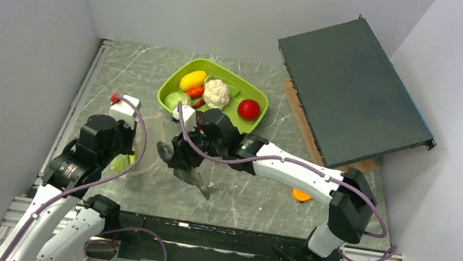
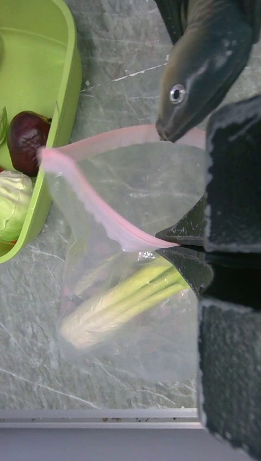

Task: Place the food in the zip-top bag and seal the zipper
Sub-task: Place the fake fish in the zipper food storage bag.

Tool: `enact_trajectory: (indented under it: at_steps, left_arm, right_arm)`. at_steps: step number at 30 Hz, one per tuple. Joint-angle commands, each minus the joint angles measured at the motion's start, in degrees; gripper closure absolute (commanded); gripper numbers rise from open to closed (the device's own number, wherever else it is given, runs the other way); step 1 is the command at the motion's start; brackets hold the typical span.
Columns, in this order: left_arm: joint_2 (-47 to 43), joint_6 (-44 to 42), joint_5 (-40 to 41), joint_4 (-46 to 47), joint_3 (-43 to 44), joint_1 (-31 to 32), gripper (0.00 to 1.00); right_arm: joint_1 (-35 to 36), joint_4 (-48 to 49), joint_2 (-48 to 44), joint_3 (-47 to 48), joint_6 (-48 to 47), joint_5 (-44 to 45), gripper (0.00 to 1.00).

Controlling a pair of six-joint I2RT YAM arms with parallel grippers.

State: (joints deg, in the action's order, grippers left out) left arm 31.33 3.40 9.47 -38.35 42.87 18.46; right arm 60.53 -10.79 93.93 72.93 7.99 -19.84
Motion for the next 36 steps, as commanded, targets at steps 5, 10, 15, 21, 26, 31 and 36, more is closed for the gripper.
enact_trajectory:
  at_steps: [5,10,15,21,26,31,36]
  left_arm:
    - [-0.5,-1.1,-1.9,2.8,-0.2,-0.2,1.0]
    - [-1.1,-1.2,-2.1,3.2,-0.2,-0.2,1.0]
    - [-2.1,-1.4,-2.7,3.6,-0.3,-0.2,1.0]
    - [-3.8,-1.6,-4.2,4.5,-0.8,-0.2,1.0]
    - [-3.5,-1.8,-5.9,5.4,-1.3,-0.2,1.0]
    - [-2.5,-1.7,-5.6,5.0,-1.0,-0.2,1.0]
    - [-2.8,-1.7,-4.5,5.3,-1.2,-0.2,1.0]
  right_arm:
    - [1.1,-2.1,0.1,8.2,6.0,1.4,1.0]
    - [1.0,0.9,-0.6,6.7,7.2,-0.8,1.0]
    - [1.3,4.0,6.6,11.3,9.7,-2.3,0.99]
    - [1.6,7.6,14.8,17.2,12.1,1.5,0.94]
    - [2.6,10.5,18.1,19.5,11.6,5.9,0.81]
    - [2.8,8.2,20.8,22.3,12.8,10.7,0.54]
    - [3.1,4.6,21.0,22.3,12.8,13.0,0.26]
